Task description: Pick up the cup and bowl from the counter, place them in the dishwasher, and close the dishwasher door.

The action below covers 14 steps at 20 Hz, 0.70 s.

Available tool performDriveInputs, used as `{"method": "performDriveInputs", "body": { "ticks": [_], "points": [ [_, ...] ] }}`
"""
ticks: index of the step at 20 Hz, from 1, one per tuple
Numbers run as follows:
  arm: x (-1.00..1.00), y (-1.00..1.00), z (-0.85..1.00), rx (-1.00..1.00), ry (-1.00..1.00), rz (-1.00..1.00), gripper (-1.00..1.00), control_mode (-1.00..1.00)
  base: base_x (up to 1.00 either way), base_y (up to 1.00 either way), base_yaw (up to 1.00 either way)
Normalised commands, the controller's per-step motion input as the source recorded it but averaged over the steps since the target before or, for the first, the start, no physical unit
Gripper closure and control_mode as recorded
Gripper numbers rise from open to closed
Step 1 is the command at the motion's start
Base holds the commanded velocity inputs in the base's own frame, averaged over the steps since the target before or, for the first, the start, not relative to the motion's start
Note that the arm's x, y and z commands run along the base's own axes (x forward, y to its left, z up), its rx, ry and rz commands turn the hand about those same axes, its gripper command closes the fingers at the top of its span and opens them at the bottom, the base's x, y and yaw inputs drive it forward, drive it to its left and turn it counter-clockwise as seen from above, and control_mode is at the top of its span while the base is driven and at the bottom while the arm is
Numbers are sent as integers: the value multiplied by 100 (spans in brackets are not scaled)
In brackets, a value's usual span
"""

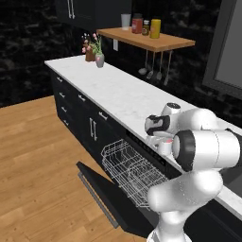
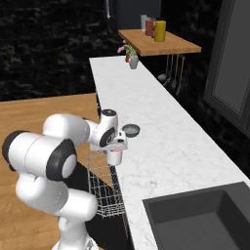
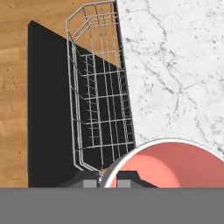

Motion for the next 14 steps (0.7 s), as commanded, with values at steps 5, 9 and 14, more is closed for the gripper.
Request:
{"method": "performDriveInputs", "body": {
  "ticks": [5, 9, 14],
  "points": [
    [-51, 51, 0, 0, 0, 0, 100, -100, 0, 0, 0],
    [-28, 84, -5, -3, 4, 0, 100, -100, 0, 0, 0],
    [34, 89, -38, -1, 3, -8, 100, -100, 0, 0, 0]
  ]
}}
